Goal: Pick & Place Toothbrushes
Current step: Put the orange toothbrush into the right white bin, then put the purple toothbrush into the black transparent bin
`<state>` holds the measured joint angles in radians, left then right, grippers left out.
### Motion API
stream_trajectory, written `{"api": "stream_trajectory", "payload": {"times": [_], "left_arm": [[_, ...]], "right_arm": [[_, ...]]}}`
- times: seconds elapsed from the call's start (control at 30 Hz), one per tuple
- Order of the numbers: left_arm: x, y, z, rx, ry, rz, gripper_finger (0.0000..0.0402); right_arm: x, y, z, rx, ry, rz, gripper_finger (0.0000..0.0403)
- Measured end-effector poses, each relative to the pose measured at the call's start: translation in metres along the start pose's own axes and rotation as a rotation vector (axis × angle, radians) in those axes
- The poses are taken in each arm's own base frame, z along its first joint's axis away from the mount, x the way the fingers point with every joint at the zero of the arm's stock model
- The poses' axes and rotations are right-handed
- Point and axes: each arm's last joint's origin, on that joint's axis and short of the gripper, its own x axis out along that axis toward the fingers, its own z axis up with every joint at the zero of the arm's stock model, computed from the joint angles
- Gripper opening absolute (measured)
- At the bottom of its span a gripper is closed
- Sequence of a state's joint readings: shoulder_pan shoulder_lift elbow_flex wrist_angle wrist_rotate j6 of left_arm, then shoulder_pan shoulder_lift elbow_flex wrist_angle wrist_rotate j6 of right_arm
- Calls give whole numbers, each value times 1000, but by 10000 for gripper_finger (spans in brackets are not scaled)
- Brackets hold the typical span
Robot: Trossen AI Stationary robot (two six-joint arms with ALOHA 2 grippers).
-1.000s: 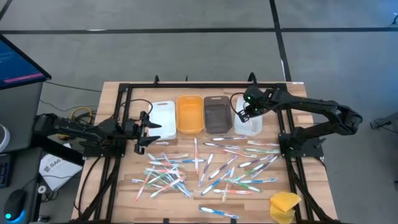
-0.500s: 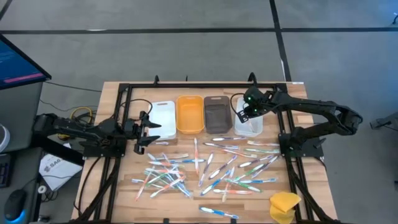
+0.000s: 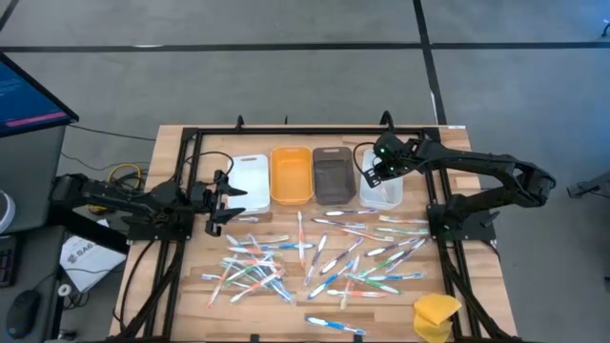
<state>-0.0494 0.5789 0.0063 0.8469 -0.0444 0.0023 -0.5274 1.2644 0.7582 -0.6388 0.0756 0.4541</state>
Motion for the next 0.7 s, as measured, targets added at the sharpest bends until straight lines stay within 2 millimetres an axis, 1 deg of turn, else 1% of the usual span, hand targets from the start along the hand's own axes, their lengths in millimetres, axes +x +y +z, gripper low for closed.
{"api": "stream_trajectory", "payload": {"times": [0.1, 0.2, 0.37, 0.53, 0.7], "left_arm": [[0, 0, 0, 0, 1, 0, 213], [0, 0, 0, 0, 0, 0, 213], [0, 0, 0, 0, 0, 0, 213], [0, 0, 0, 0, 0, 0, 213], [0, 0, 0, 0, 1, 0, 213]], "right_arm": [[0, 0, 0, 7, 0, 0, 9], [0, 0, 0, 7, 0, 0, 35], [0, 1, 0, 4, -3, -5, 96], [0, 1, 1, 6, -16, -1, 166], [-11, 6, 12, 8, -53, 31, 226]]}}
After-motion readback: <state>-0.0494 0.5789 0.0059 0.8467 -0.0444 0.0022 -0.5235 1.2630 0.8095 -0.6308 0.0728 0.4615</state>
